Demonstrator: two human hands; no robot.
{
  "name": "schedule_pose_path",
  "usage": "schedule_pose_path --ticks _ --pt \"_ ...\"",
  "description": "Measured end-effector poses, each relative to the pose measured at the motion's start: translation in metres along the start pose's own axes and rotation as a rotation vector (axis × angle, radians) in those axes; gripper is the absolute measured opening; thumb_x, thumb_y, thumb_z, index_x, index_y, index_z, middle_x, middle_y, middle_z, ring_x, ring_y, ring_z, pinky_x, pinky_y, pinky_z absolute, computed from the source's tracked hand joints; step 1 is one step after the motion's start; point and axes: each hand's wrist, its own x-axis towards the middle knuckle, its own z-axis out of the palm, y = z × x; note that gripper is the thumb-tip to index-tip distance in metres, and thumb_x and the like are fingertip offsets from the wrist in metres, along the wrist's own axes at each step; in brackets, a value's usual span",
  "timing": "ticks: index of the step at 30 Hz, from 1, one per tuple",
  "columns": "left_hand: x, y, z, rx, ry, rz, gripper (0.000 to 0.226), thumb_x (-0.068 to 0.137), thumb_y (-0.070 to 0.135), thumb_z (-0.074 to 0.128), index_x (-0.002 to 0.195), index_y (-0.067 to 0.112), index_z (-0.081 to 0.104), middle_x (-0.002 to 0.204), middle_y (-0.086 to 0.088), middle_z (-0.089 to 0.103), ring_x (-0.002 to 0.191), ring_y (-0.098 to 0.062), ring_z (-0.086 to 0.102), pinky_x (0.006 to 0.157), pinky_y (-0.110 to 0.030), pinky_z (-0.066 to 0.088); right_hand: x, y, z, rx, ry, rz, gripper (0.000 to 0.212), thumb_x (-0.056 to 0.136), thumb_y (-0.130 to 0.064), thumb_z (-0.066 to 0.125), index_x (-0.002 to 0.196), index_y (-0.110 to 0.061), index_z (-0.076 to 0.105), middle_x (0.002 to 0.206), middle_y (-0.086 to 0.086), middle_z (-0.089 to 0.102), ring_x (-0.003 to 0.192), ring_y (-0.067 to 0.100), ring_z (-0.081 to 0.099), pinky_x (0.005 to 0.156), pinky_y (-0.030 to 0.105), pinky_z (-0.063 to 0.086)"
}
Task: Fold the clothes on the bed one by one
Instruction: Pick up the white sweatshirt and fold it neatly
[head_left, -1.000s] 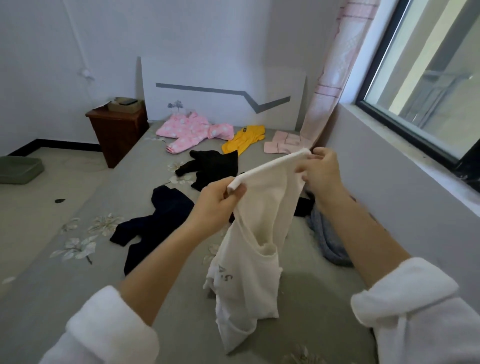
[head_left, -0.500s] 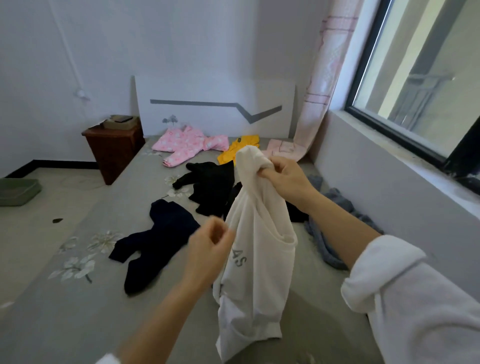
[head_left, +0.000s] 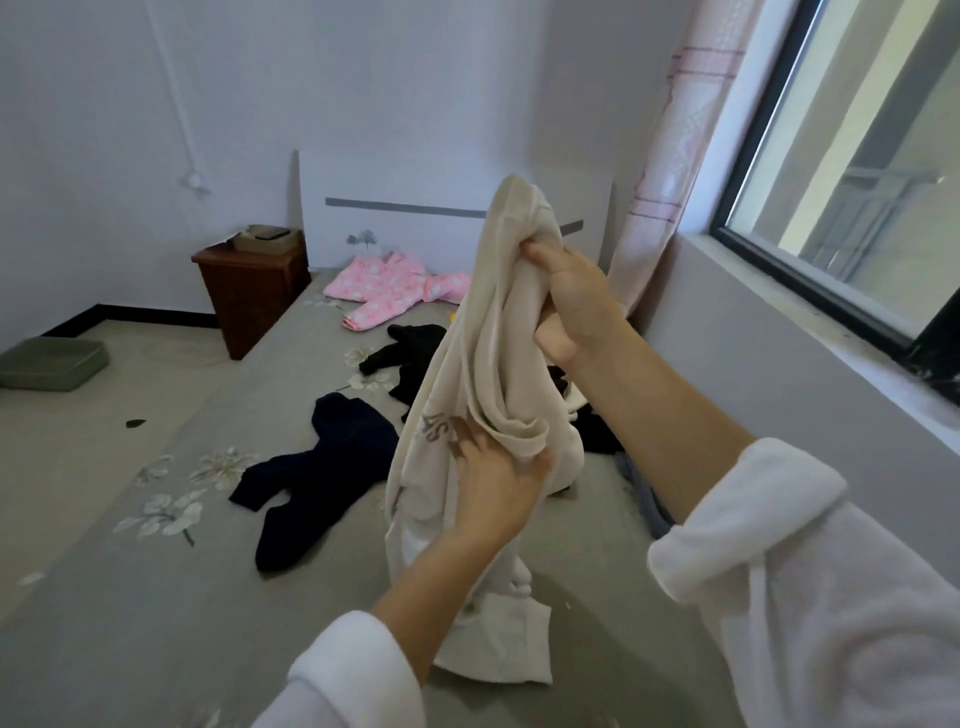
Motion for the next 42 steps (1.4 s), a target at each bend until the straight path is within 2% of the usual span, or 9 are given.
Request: schedule_pose_path --ticks 5,8,14,18,22,27,33,37,42 --pt "-0.001 -0.009 -0.018 -0.156 0.122 0.162 0.016 0.097 0.021 0.046 0.093 0.018 0.062 0.087 0.006 0.063 0.082 -0.004 0.06 0.069 -0.024 0.047 0.002 -0.014 -0.023 0.018 0.135 -0.123 0.002 0.089 -0.006 0.059 0.09 -0.006 0.059 0.087 0.013 0.063 0.08 0.025 0.062 0.083 0.044 0.053" --pt "0.01 -0.024 -0.05 -0.276 0.293 -0.027 0.04 0.096 0.017 0.044 0.057 0.025 0.041 0.053 0.011 0.039 0.048 -0.004 0.037 0.048 -0.023 0.027 0.004 -0.022 -0.05 -0.056 0.256 -0.186 0.011 0.086 -0.004 0.062 0.079 -0.009 0.056 0.078 0.009 0.06 0.072 0.021 0.06 0.072 0.035 0.053" --pt "0.039 -0.015 -0.116 -0.339 0.328 -0.061 0.024 0.092 0.021 0.038 0.068 0.015 0.038 0.066 0.001 0.036 0.06 -0.012 0.032 0.055 -0.031 0.027 0.001 -0.018 -0.095 -0.334 0.335 -0.266 0.019 0.085 -0.014 0.066 0.076 -0.01 0.05 0.079 0.01 0.048 0.077 0.02 0.048 0.071 0.036 0.044" --pt "0.033 0.01 -0.151 -0.045 0.106 0.211 0.056 0.075 0.07 0.044 0.108 0.025 0.048 0.089 0.015 0.052 0.078 -0.001 0.05 0.065 -0.024 0.038 -0.006 -0.032 -0.113 -0.517 0.349 -0.402 0.04 0.081 -0.022 0.07 0.058 -0.02 0.038 0.058 -0.005 0.038 0.053 0.006 0.039 0.054 0.022 0.036" --pt "0.038 0.035 -0.179 0.228 0.004 0.44 0.062 0.066 0.049 0.078 0.116 0.04 0.043 0.098 0.015 0.059 0.086 -0.005 0.059 0.068 -0.019 0.042 -0.013 -0.06 -0.131 -0.537 0.281 -0.485 0.042 0.072 -0.026 0.076 0.054 -0.027 0.038 0.057 -0.01 0.037 0.055 0.009 0.036 0.053 0.022 0.035" --pt "0.071 0.067 -0.219 0.212 0.012 0.583 0.025 0.082 0.039 0.071 0.092 0.058 0.059 0.088 0.034 0.064 0.084 0.016 0.058 0.072 -0.005 0.042 -0.016 -0.095 -0.152 -0.527 0.078 -0.452 0.039 0.065 -0.022 0.082 0.061 -0.027 0.044 0.063 -0.01 0.05 0.06 0.01 0.049 0.055 0.024 0.042" --pt "0.115 0.055 -0.252 0.668 -0.284 0.174 0.03 0.06 0.045 0.083 0.075 0.021 0.075 0.072 0.001 0.071 0.071 -0.021 0.067 0.068 -0.034 0.052 -0.008 -0.094 -0.178 -0.838 -0.351 0.111 0.048 0.063 0.003 0.077 0.108 -0.006 0.063 0.102 0.011 0.071 0.094 0.028 0.068 0.072 0.031 0.057" --pt "0.136 0.028 -0.224 0.911 -0.087 0.094 0.035 0.078 0.029 0.077 0.055 0.015 0.055 0.059 -0.002 0.053 0.061 -0.021 0.051 0.055 -0.029 0.037 0.02 -0.043 -0.17 -1.686 -0.148 -0.008 0.022 0.082 -0.007 0.066 0.065 -0.012 0.055 0.072 0.002 0.059 0.075 0.025 0.057 0.058 0.022 0.039" --pt "0.172 0.007 -0.219 0.689 0.153 -0.061 0.012 0.09 0.021 0.061 0.096 0.012 0.064 0.091 -0.012 0.067 0.082 -0.031 0.063 0.075 -0.04 0.053 0.062 -0.011 -0.153 -2.102 0.148 -0.265 0.021 0.089 -0.009 0.042 0.093 -0.022 0.059 0.101 0.009 0.064 0.091 0.031 0.059 0.065 0.031 0.036"
